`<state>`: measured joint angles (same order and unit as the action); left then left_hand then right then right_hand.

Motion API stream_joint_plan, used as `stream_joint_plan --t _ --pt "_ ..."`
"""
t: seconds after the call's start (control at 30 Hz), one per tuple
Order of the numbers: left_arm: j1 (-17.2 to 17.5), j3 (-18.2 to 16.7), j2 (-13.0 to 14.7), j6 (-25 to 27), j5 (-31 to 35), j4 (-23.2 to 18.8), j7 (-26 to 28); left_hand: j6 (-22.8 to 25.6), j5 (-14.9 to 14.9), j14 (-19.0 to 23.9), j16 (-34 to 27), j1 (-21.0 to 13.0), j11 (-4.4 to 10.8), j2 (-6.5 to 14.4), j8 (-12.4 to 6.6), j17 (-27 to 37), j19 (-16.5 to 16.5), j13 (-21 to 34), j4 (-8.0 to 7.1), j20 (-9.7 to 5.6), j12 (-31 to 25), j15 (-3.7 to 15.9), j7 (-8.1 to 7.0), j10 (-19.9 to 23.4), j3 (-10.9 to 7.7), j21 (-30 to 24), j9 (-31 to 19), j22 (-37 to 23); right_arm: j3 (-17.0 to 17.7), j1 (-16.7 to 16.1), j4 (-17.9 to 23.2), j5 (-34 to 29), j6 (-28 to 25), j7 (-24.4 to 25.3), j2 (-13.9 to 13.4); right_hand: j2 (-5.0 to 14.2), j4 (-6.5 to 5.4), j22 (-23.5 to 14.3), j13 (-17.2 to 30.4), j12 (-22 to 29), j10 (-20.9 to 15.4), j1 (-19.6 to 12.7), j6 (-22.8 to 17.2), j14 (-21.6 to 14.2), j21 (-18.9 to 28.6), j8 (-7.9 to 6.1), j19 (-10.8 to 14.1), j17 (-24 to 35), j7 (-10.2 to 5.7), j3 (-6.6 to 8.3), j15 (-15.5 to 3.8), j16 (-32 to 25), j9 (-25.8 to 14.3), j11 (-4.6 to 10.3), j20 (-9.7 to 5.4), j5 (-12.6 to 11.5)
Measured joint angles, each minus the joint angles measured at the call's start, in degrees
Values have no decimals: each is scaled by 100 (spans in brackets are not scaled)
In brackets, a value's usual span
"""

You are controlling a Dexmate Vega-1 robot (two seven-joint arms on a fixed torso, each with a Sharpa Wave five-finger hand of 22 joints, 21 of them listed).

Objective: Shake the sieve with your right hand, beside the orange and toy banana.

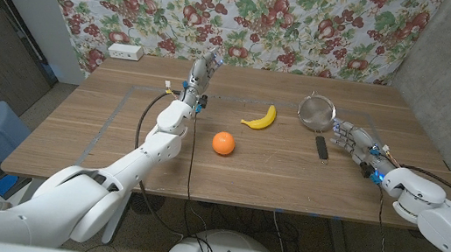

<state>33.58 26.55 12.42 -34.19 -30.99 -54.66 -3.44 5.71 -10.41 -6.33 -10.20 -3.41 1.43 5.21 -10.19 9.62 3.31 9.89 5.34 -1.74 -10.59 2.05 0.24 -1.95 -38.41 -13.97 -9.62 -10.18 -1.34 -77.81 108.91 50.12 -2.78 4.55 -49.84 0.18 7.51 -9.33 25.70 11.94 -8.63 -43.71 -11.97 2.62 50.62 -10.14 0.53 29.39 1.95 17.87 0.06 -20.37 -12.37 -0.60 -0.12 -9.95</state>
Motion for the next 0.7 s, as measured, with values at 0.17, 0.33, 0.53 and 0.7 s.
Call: stream_joint_plan --t 0.17,0.33,0.53,0.7 --pt "34 0 30 22 17 -74 16 -39 0 0 0 0 21 0 0 0 0 0 15 0 0 0 39 -21 15 0 0 -10 -40 5 -61 -151 332 -88 118 -22 -34 0 -134 -73 98 115 253 44 -121 0 29 -171 54 -82 -91 137 71 122 -29 0" --pt "76 0 56 50 28 -149 51 -39 0 0 0 0 21 0 0 0 29 0 15 -28 0 0 39 -21 15 0 0 -10 -102 44 -157 -268 650 -201 268 -99 -132 0 -268 -92 243 460 456 88 -275 0 49 -344 194 -259 -46 263 119 -22 -9 0" --pt "143 -11 97 65 30 -262 77 -38 0 0 0 0 21 0 0 0 37 0 14 -23 0 0 38 -21 15 0 0 -10 -155 85 -235 -425 1156 -396 372 -145 -271 -1 -363 -109 282 732 474 97 -389 0 70 -455 213 -398 -37 330 146 -62 12 -1" --pt "203 -19 137 115 33 -367 131 -39 0 0 0 0 21 0 0 13 62 0 -7 0 0 0 102 -21 9 0 0 -10 -274 193 -471 -525 1593 -541 686 -173 -301 -1 -419 -109 282 943 451 82 -448 -27 69 -523 235 -476 -51 363 172 -62 12 -1"
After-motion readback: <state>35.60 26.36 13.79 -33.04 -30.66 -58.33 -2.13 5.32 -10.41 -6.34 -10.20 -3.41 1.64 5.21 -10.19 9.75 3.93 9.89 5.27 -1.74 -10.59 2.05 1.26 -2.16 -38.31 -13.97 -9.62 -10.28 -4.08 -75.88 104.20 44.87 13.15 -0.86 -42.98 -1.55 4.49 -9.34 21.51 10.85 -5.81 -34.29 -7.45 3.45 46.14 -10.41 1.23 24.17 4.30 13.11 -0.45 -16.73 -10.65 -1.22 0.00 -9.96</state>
